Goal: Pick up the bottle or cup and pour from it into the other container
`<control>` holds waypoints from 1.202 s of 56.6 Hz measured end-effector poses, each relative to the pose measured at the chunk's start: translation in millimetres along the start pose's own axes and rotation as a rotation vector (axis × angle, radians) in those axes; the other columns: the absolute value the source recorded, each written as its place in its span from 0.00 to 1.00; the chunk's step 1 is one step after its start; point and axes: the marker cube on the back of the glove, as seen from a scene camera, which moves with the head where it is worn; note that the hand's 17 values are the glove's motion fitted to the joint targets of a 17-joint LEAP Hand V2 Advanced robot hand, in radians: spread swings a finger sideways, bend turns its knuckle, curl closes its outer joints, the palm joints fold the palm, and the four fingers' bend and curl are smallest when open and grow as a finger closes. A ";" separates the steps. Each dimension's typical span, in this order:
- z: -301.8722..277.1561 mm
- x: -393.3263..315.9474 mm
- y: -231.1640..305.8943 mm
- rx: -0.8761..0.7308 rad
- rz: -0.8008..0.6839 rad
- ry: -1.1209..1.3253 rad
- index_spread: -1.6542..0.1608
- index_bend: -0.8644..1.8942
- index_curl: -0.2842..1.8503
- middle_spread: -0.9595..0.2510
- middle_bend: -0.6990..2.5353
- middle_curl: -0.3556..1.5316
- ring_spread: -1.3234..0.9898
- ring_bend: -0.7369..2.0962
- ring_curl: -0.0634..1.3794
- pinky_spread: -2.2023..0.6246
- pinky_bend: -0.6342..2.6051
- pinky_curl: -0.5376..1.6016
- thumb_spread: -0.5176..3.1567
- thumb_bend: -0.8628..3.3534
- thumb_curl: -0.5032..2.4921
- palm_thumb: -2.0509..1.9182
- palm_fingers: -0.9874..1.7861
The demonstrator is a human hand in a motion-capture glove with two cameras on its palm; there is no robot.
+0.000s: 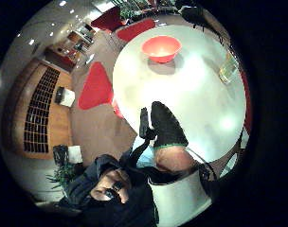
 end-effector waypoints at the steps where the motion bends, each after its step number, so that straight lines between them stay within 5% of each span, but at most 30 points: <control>1: 0.0 -0.1 0.1 0.001 0.001 0.000 0.80 0.39 0.16 0.77 0.28 0.22 0.59 0.35 0.08 0.82 0.34 0.30 0.26 0.27 0.20 0.62 0.57; 20: 0.1 -1.8 -0.1 0.005 0.000 -0.005 0.71 0.37 0.24 0.76 0.27 0.30 0.61 0.34 0.17 0.87 0.35 0.38 0.42 0.25 0.25 0.64 0.55; 53: -13.6 28.7 5.4 0.082 0.015 -0.015 0.70 0.37 0.27 0.76 0.27 0.34 0.61 0.34 0.22 0.87 0.35 0.40 0.45 0.20 0.29 0.66 0.54; 68: -16.6 88.8 0.2 0.171 0.225 -0.061 0.70 0.36 0.27 0.76 0.27 0.34 0.61 0.34 0.24 0.87 0.36 0.41 0.44 0.20 0.30 0.66 0.53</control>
